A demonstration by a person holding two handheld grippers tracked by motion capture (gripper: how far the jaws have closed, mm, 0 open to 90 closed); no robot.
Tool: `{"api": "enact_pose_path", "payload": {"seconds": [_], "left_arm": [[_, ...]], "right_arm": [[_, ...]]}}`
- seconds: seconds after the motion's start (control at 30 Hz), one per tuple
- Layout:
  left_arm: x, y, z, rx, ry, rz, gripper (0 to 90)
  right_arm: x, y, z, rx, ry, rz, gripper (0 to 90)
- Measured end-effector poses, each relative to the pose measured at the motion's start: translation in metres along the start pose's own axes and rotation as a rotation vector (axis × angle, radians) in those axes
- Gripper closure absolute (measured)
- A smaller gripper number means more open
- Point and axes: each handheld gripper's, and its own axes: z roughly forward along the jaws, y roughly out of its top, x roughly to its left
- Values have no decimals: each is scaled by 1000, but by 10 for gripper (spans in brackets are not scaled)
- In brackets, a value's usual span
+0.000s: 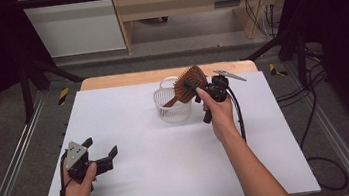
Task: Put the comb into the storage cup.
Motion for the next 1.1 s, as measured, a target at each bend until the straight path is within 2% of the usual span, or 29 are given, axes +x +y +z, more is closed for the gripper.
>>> {"api": "enact_pose_path", "payload": {"seconds": [0.3,0.8,1.1], "left_arm": [[0,0,0,-2,0,-3,36],[0,0,0,-4,1,-3,36],[0,0,0,-5,7,-2,35]], "right_arm": [[3,0,-1,8,-20,-13,150],[9,3,-7,-5,-97,-115,113],[10,7,-15,-14,-139,-158,78]]}}
